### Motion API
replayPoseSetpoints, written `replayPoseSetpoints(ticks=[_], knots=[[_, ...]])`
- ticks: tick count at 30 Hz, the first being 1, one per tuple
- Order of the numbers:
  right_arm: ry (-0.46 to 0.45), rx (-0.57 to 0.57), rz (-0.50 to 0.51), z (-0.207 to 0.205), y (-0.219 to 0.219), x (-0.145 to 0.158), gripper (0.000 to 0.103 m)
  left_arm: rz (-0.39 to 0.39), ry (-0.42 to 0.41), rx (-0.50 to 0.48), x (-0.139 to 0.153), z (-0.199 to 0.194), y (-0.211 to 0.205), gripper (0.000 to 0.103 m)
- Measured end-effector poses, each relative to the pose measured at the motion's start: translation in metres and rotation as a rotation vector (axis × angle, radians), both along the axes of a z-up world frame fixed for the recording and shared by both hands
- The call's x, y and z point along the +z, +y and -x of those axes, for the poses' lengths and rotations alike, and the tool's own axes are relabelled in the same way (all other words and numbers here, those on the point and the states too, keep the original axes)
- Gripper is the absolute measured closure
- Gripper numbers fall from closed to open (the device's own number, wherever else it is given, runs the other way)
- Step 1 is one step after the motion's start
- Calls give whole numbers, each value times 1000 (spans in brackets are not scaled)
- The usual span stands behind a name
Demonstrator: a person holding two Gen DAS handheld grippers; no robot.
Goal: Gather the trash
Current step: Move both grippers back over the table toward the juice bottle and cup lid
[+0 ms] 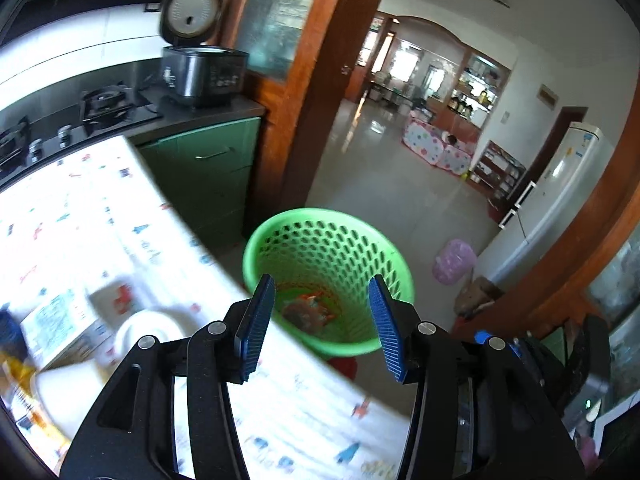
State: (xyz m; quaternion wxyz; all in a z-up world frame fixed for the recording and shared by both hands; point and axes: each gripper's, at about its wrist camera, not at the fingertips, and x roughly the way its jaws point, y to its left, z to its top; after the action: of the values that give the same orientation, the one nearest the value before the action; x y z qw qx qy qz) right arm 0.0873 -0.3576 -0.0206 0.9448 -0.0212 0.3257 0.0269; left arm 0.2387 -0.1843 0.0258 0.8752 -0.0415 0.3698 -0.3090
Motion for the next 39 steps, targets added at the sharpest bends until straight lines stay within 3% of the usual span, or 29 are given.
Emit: replayPoseSetpoints(ticks=[13,25,31,39], knots=[[34,190,-18,-33,86,8,20,-57,-51,170,11,46,124,52],[108,323,-3,-86,149,-11,20,-85,-12,314,-7,79,211,51],[146,352,16,-122,172,-26,20,-117,-1,331,-15,86,235,46],[196,386,55,-161,191,-45,20,-180,26,260,-28,90,237,34]])
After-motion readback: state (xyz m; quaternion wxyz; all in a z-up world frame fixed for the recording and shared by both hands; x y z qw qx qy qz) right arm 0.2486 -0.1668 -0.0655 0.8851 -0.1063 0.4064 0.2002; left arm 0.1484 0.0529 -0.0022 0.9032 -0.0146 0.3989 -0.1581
